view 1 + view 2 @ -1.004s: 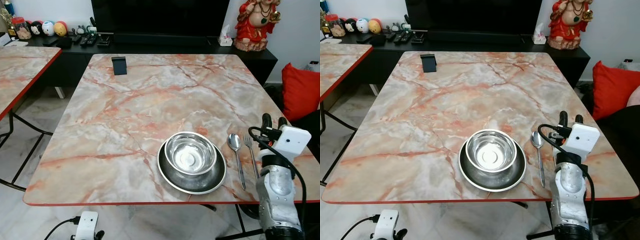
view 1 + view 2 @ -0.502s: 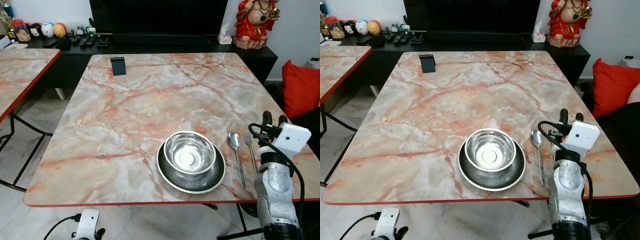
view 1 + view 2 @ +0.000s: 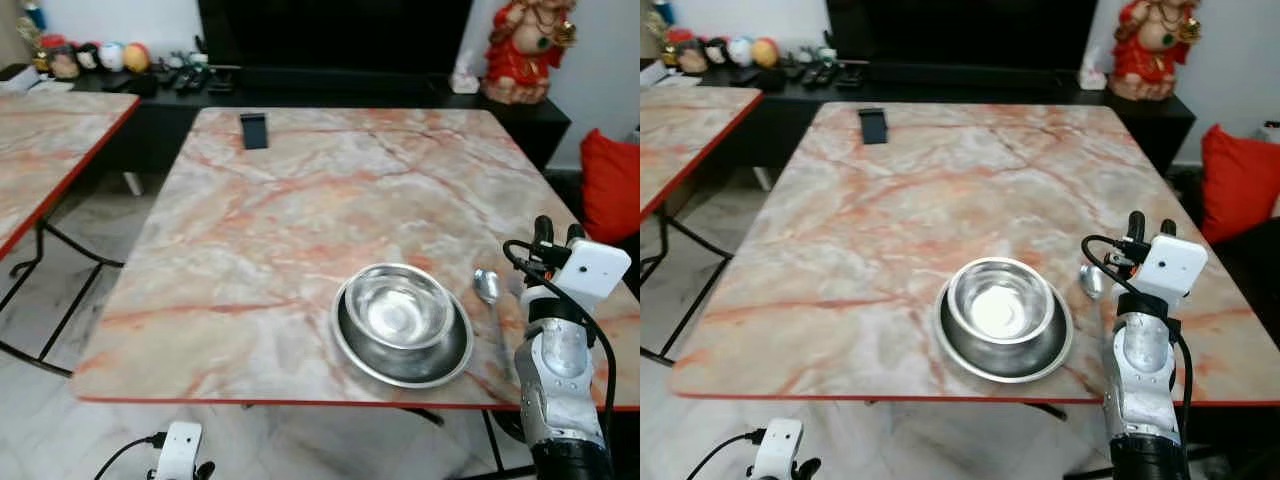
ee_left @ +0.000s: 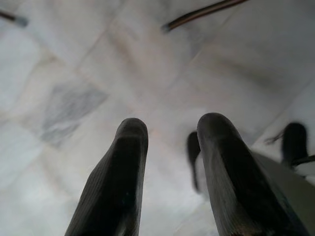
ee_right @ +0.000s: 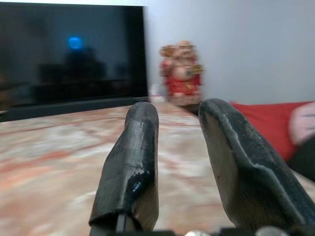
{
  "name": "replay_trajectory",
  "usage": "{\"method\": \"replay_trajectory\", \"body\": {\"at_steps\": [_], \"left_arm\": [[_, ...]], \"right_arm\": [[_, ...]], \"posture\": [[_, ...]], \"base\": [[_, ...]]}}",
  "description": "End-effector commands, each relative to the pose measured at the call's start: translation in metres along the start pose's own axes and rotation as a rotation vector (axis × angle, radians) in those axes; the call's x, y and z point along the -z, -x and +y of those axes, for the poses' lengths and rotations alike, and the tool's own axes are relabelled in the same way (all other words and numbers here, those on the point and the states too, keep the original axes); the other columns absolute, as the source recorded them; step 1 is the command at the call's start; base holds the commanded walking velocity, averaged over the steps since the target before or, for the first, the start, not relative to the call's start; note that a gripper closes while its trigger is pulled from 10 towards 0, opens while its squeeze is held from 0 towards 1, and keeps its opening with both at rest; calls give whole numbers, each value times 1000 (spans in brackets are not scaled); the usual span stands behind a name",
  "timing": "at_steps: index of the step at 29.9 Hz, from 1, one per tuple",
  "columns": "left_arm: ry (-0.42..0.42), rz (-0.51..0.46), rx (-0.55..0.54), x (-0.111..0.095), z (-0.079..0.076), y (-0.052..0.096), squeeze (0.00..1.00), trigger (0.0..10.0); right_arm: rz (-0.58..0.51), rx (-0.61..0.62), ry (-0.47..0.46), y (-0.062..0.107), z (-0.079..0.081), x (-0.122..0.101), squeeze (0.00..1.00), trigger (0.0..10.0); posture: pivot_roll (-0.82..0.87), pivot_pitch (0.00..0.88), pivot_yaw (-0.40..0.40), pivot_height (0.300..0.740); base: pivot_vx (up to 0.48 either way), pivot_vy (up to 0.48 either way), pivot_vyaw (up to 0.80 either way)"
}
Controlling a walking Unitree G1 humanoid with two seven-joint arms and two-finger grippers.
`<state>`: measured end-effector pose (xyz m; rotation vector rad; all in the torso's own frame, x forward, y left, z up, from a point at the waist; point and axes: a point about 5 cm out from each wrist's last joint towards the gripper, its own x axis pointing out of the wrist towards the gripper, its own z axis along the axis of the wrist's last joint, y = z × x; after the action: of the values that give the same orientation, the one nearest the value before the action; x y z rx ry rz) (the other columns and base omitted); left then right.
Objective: Setting the table
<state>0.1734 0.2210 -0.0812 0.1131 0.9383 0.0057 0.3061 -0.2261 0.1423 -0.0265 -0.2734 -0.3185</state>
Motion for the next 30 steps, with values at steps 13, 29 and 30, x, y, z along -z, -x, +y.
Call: {"method": "replay_trajectory", "body": {"at_steps": [13,29,30], "left_arm": [[2,33,9,4,-7,-1,0,10000],[12,34,11,-3,-14,-3,0,10000],[13,35,10,-3,-13,-3,0,10000]], "right_arm": [[0,15,17,-3,-7,-1,0,10000],[-17,-12,41,-6,-2,-4,0,10000],[-16,-14,41,-6,-2,-4,0,10000]], "posture": [[27,0,-3,740],[33,0,-14,740],[33,0,-14,740]], "base": [[0,368,0],[0,363,141],[0,360,800]]}}
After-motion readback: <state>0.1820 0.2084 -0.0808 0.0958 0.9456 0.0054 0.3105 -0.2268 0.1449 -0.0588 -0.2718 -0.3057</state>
